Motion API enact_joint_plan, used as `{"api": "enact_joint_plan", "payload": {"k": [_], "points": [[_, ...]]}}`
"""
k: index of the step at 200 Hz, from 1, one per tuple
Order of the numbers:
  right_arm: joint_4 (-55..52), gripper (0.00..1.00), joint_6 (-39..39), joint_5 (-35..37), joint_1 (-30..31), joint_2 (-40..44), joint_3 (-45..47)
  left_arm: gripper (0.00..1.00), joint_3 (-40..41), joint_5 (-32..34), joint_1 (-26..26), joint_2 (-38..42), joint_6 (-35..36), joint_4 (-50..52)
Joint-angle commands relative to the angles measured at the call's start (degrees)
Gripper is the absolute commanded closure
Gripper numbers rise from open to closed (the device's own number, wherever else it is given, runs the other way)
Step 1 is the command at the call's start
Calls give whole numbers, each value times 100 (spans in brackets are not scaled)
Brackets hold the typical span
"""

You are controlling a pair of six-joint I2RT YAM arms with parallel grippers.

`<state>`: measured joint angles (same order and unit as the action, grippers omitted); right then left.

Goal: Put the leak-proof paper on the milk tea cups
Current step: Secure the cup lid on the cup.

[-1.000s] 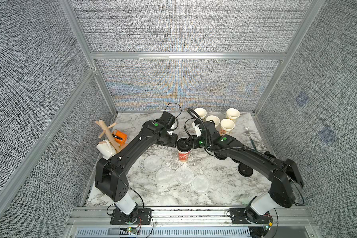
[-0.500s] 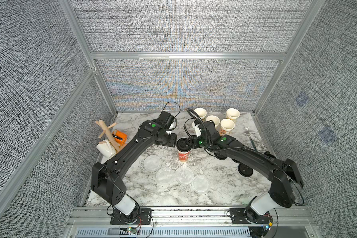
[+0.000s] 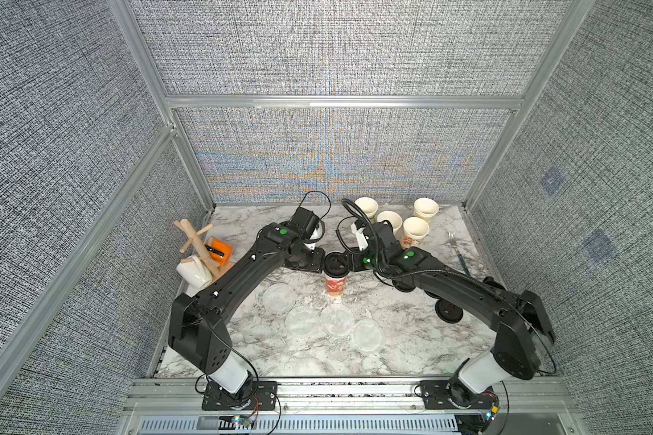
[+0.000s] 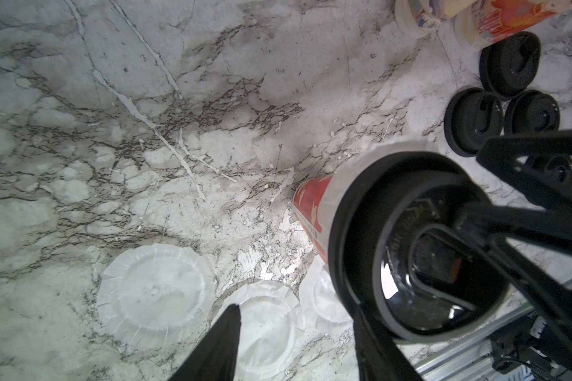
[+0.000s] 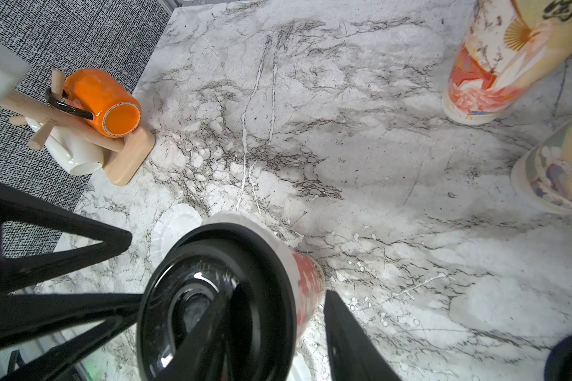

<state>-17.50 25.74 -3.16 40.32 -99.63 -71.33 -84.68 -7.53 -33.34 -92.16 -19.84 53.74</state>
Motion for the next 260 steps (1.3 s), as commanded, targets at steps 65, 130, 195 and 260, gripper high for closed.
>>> {"api": "enact_joint_plan", "payload": {"k": [65,130,195,260], "points": [[-1001,52,-104,-53,30,-63,146,43,78,-29,3,21,-39,-196],[-1032,52,-109,-54,67,-84,219,44,635,199,2,-172,-142,-366],[-965,52,157,-27,287,121,491,44,608,538,21,-667,23,-457],[-874,53,484,61,420,193,630,35,-725,887,38,-1234,478,-98]]}}
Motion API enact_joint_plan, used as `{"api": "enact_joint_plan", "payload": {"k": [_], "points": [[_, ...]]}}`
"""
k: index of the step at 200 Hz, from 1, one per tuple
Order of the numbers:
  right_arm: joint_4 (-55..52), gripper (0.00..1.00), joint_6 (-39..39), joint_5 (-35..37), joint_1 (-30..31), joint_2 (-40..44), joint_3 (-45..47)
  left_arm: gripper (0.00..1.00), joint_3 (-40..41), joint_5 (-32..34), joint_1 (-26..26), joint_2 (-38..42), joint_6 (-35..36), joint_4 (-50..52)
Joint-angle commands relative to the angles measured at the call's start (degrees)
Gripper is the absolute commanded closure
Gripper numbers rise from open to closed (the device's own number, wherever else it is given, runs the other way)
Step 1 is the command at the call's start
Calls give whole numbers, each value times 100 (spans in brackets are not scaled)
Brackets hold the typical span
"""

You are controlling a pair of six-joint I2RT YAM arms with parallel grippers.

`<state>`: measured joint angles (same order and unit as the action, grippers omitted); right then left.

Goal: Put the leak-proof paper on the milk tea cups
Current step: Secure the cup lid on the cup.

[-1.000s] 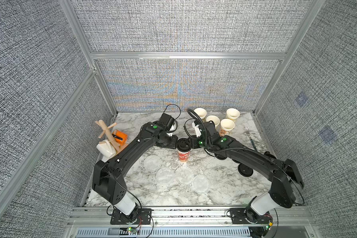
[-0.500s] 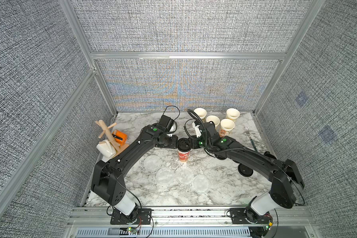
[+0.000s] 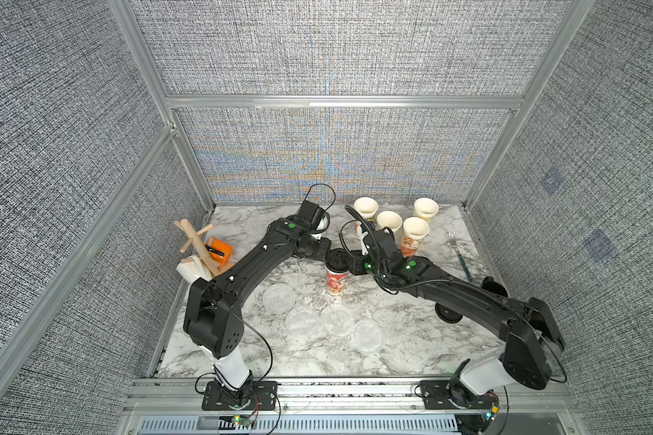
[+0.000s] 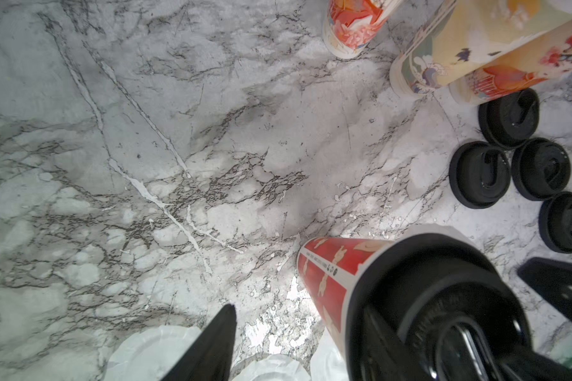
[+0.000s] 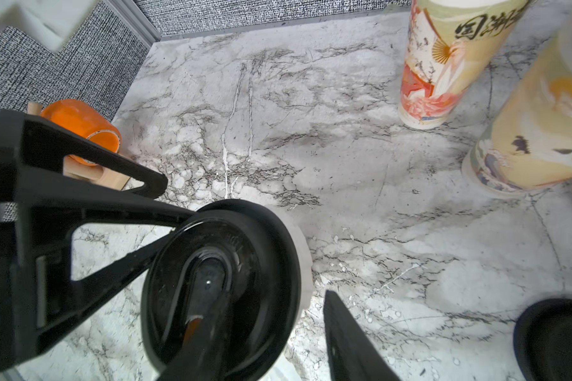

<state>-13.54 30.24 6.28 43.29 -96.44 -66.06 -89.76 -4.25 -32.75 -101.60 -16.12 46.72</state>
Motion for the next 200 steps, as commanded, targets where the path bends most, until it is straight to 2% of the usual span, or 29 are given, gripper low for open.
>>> {"api": "enact_joint_plan", "payload": {"k": [1,104,154,178,200], "points": [[-1263,53,34,-883,121,-128,103,35,-236,571,-21,-299,108,611],[-1086,54,358,-884,203,55,258,28,-634,1041,-21,66,105,971],[-811,54,479,-997,115,-40,208,27,-1184,1163,-22,237,197,1024],[-762,54,520,-976,42,-67,173,26,-1225,947,-21,338,300,930],[-764,54,580,-907,-43,-23,151,26,-1073,406,-21,397,309,935]]}}
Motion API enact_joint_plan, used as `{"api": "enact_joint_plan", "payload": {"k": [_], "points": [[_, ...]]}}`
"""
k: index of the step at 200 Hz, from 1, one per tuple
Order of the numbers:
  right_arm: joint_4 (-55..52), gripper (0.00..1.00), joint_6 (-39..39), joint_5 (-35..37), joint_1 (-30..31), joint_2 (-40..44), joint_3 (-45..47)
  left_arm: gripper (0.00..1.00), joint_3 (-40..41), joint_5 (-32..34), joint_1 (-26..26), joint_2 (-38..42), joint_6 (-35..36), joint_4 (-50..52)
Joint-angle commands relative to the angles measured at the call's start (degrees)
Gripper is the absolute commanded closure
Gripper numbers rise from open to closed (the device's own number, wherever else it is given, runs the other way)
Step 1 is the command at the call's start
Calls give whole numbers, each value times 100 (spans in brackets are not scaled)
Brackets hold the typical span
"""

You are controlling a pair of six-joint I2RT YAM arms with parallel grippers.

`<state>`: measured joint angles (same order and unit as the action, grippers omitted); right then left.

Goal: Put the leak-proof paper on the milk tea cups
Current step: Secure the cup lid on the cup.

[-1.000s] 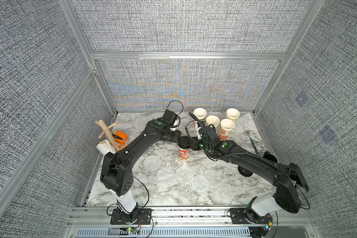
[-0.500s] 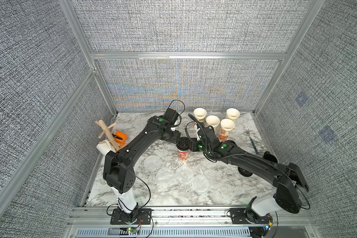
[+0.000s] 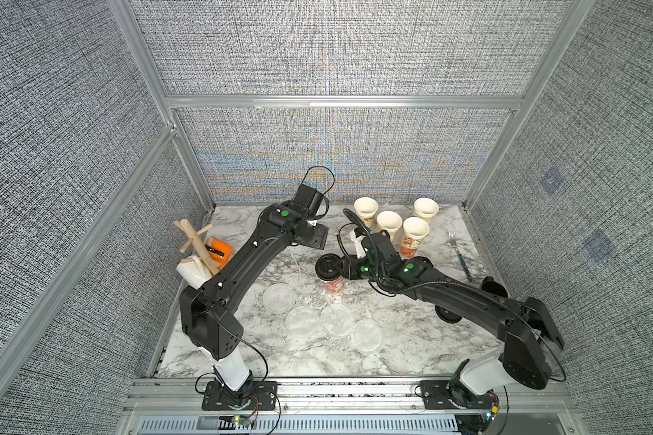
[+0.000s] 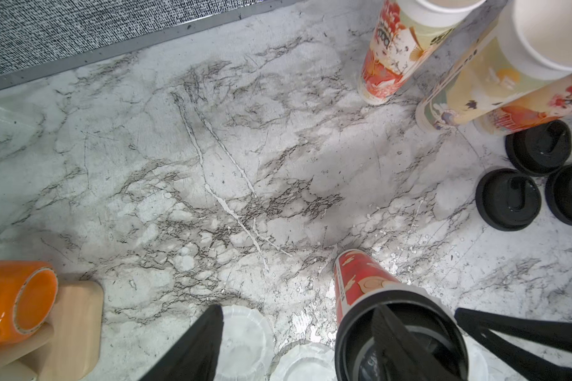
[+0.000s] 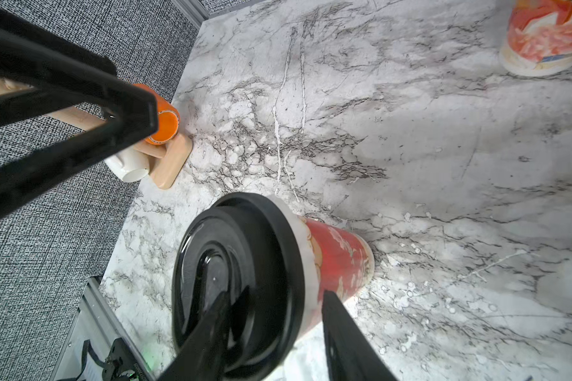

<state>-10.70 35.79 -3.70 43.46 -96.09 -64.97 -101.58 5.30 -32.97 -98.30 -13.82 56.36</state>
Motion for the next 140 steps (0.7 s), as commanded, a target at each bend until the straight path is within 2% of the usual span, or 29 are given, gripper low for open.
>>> {"api": "enact_joint_plan", "payload": {"k": [1,23,54,140], "points": [[-1048,54,34,95,-59,-54,39,26,124,-575,1,66,72,-29],[-1048,54,127,195,-108,8,53,27,588,-1115,-4,167,-28,-156],[-982,54,274,217,-103,66,144,27,1231,-1409,-8,337,-212,-540],[-761,54,557,212,-109,204,405,27,1610,-1977,-16,623,-479,-859]]}}
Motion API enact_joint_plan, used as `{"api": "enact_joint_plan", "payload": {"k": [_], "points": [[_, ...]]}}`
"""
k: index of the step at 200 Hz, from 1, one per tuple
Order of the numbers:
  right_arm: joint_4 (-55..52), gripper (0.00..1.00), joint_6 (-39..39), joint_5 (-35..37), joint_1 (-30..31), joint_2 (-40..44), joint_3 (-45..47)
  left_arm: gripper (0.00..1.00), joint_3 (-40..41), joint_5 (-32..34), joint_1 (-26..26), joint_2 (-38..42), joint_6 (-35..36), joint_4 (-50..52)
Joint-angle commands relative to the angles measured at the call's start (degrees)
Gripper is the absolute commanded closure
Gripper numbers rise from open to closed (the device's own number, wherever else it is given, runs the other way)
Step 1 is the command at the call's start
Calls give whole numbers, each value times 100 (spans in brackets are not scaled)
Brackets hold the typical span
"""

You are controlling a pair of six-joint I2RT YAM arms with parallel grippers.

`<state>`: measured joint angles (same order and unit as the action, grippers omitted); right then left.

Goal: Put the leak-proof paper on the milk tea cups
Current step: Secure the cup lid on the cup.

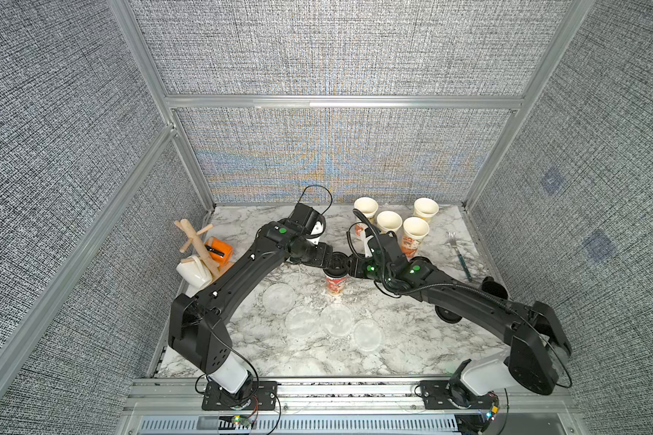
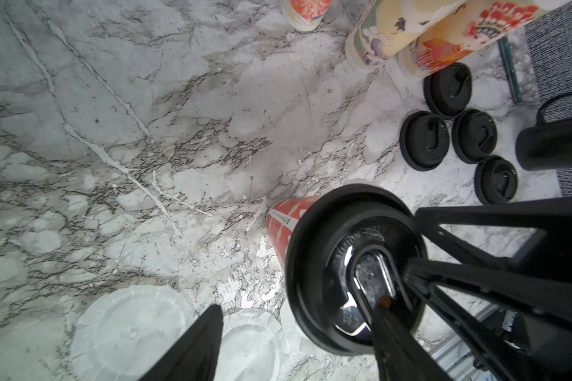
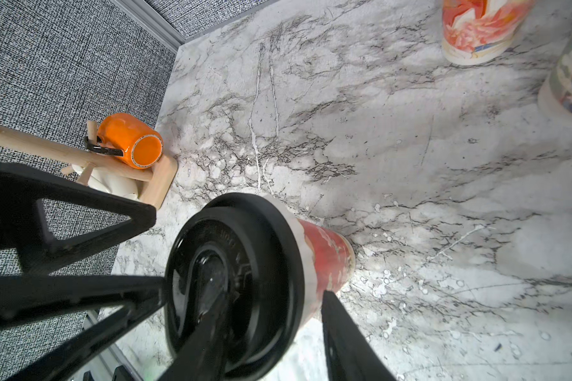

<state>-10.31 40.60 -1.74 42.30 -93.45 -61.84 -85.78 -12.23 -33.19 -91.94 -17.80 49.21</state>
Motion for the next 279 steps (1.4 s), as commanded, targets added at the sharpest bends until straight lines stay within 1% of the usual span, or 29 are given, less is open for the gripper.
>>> {"api": "enact_joint_plan", "payload": {"k": [1,42,86,119,150,173,190,208,230,256,279], "points": [[-794,54,78,16,6,-64,97,27,37,-230,5,-19,-78,-146],[-719,55,157,6,21,-46,164,27,223,-300,5,-309,-142,-340],[-743,54,49,-24,14,45,115,27,290,69,5,-427,-60,-198],[-927,48,-346,-100,-117,112,-183,28,401,430,5,-426,91,82],[-946,45,-1035,-517,-466,262,-485,28,590,646,5,-393,206,238],[-1087,45,-1823,-1095,-846,114,-946,28,658,687,5,-417,281,295],[-1253,44,-2504,-1650,-1070,-182,-1390,29,663,676,5,-460,304,312],[-1628,45,-3165,-2168,-1260,-698,-1971,29,677,672,5,-495,304,305],[-1979,45,-3746,-2549,-1371,-1388,-2598,29,694,665,5,-513,298,281],[-2232,45,-4147,-2900,-1376,-2043,-3129,29,676,660,5,-522,311,291],[-2274,46,-4286,-3134,-1369,-2259,-3298,30,683,687,5,-511,331,304]]}}
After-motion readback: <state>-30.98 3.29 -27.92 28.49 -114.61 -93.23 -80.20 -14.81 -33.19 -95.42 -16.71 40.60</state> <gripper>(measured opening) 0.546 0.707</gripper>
